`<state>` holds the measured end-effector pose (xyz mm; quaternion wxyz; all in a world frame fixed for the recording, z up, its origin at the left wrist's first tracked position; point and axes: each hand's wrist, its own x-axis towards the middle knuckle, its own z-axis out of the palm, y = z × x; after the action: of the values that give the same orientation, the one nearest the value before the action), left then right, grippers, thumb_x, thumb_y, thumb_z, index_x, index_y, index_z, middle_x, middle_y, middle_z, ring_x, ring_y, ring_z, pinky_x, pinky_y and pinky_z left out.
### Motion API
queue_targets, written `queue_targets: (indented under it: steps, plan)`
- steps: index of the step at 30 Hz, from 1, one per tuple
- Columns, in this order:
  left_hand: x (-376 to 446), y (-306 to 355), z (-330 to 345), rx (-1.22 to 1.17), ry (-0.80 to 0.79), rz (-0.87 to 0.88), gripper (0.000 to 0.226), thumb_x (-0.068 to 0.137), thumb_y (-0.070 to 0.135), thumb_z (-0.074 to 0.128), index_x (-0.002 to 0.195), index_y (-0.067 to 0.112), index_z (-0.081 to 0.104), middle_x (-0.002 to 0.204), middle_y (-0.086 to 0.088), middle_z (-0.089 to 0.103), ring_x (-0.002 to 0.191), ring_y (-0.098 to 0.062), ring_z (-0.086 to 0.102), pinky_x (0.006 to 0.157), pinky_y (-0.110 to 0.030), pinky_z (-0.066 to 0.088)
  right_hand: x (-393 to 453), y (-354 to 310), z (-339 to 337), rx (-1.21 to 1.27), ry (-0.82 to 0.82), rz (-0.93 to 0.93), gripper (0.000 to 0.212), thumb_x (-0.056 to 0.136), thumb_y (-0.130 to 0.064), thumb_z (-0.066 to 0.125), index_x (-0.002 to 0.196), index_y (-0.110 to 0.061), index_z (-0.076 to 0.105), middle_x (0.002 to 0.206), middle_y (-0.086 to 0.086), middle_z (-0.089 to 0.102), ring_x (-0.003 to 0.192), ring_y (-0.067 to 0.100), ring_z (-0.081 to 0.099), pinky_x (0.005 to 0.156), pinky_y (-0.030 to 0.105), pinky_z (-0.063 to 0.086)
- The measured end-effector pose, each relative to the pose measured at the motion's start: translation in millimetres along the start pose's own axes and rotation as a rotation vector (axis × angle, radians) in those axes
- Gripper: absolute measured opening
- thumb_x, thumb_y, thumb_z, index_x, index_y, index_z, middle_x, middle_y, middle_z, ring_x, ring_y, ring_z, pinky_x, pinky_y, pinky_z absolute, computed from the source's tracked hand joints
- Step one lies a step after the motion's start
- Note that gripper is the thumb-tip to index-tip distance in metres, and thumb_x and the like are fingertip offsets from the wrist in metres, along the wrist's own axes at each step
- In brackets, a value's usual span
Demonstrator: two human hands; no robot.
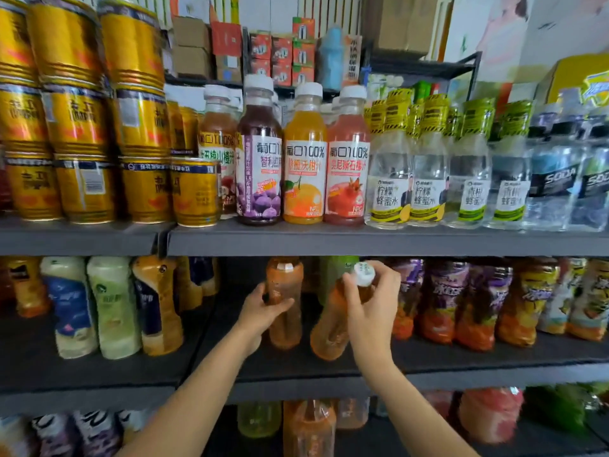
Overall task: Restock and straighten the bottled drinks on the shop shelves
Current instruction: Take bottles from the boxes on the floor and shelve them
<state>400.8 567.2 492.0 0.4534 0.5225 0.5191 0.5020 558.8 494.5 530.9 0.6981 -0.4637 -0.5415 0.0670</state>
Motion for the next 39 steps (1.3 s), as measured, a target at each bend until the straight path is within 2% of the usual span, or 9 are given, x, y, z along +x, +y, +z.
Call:
queue_targets:
  steps: [3, 5, 8, 12, 17, 22, 27, 34, 39]
  plan:
    - [18.3, 0.8, 2.5, 0.018, -0.013, -0.035, 0.047, 0.079, 0.028, 0.071, 0.12, 0.025, 0.047, 0.121, 0.001, 0.055, 0.114, -0.02, 0.051, 0.099, -0.04, 0.041, 11.4, 7.7, 26.2, -0.058, -0.093, -0.007, 0.033, 0.088, -0.016, 0.061, 0.117, -0.008, 0.047, 0.118, 0.005, 0.043, 0.106, 0.007, 0.042, 0.092, -0.002, 0.026]
    - [20.2, 0.0, 4.6, 0.044, 0.006, -0.016, 0.044, 0.08, 0.025, 0.072, 0.113, 0.03, 0.044, 0.107, 0.007, 0.054, 0.106, -0.015, 0.05, 0.091, -0.034, 0.042, 14.6, 10.2, 39.6, -0.105, -0.15, -0.035, 0.044, 0.089, -0.018, 0.06, 0.128, -0.003, 0.045, 0.132, 0.01, 0.04, 0.123, 0.015, 0.038, 0.101, 0.005, 0.021]
    - [15.6, -4.1, 4.5, 0.137, 0.019, 0.039, 0.053, 0.077, 0.018, 0.074, 0.116, 0.031, 0.04, 0.1, 0.015, 0.051, 0.105, -0.01, 0.048, 0.09, -0.03, 0.039, 18.2, 16.3, 50.5, -0.096, -0.189, -0.074, 0.048, 0.091, -0.018, 0.057, 0.133, 0.0, 0.042, 0.139, 0.014, 0.037, 0.129, 0.015, 0.03, 0.103, -0.002, 0.011]
    - [3.2, -14.6, 2.5, 0.324, 0.037, 0.045, 0.073, 0.076, 0.012, 0.074, 0.135, 0.021, 0.033, 0.125, 0.004, 0.049, 0.119, -0.016, 0.046, 0.101, -0.032, 0.035, 30.7, 24.9, 54.4, -0.048, -0.322, 0.038, 0.039, 0.093, -0.023, 0.053, 0.128, -0.006, 0.047, 0.126, 0.01, 0.055, 0.119, 0.021, 0.049, 0.106, 0.032, 0.037]
    - [2.7, -22.6, 1.9, 0.383, 0.089, 0.05, 0.072, 0.076, 0.018, 0.074, 0.136, 0.019, 0.034, 0.129, 0.0, 0.05, 0.123, -0.02, 0.045, 0.106, -0.038, 0.035, 54.1, 24.4, 57.5, -0.025, -0.477, 0.191, 0.031, 0.095, -0.018, 0.05, 0.123, -0.005, 0.053, 0.118, 0.013, 0.06, 0.112, 0.022, 0.055, 0.078, 0.011, 0.032]
    - [5.1, -31.6, 10.2, 0.36, 0.124, 0.058, 0.068, 0.075, 0.02, 0.075, 0.132, 0.02, 0.037, 0.125, -0.001, 0.053, 0.118, -0.02, 0.05, 0.104, -0.041, 0.04, 58.0, 45.4, 59.5, -0.121, -0.49, 0.199, 0.046, 0.086, -0.02, 0.065, 0.126, -0.007, 0.049, 0.124, 0.011, 0.058, 0.118, 0.025, 0.053, 0.089, 0.02, 0.038]
    - [10.2, -39.6, 20.8, 0.357, 0.197, 0.055, 0.07, 0.072, 0.025, 0.077, 0.129, 0.025, 0.036, 0.131, -0.002, 0.046, 0.122, -0.026, 0.045, 0.101, -0.049, 0.041, 22.8, 70.1, 55.7, -0.297, -0.401, 0.143, 0.083, 0.079, -0.012, 0.071, 0.143, -0.005, 0.02, 0.135, 0.014, 0.044, 0.121, 0.03, 0.05, 0.1, 0.038, 0.044]
    - [17.9, -43.0, 31.6, 0.475, 0.278, 0.078, 0.071, 0.077, 0.027, 0.072, 0.134, 0.02, 0.031, 0.135, -0.005, 0.04, 0.126, -0.031, 0.038, 0.102, -0.046, 0.04, 5.0, 93.9, 43.3, -0.673, -0.5, 0.122, 0.058, 0.085, -0.044, 0.061, 0.122, -0.005, 0.039, 0.123, 0.011, 0.053, 0.107, 0.029, 0.058, 0.081, 0.037, 0.053]
    - [26.3, -37.5, 39.6, 0.507, 0.325, 0.048, 0.071, 0.079, 0.027, 0.071, 0.136, 0.019, 0.029, 0.138, -0.006, 0.036, 0.128, -0.032, 0.034, 0.097, -0.044, 0.039, 2.5, 104.2, 40.3, -0.647, -0.549, 0.148, 0.065, 0.084, -0.043, 0.063, 0.13, -0.005, 0.037, 0.127, 0.012, 0.051, 0.111, 0.027, 0.057, 0.088, 0.039, 0.052]
